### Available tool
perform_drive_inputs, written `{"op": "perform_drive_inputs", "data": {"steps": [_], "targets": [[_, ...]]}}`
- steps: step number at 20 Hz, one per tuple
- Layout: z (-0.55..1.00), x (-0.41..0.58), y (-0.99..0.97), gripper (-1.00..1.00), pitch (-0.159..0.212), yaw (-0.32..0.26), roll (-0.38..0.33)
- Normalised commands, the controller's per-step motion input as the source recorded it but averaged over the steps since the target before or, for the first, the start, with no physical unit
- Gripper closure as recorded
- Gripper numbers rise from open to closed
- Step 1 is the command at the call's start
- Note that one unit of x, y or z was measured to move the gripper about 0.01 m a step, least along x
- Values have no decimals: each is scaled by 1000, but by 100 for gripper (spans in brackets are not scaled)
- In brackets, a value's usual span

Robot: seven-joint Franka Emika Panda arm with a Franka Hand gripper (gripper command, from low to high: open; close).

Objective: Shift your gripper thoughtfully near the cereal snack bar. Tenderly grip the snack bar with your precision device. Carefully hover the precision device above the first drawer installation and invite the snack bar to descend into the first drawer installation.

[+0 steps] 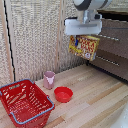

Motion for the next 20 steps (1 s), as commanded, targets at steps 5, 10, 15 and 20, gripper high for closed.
{"op": "perform_drive_inputs", "data": {"steps": [5,10,15,20], "targets": [[882,541,-311,100,9,-48,-4],[933,415,-338,100,102,-80,-7],[845,329,-388,100,160,-113,0],[873,353,-388,100,150,-112,0]]}}
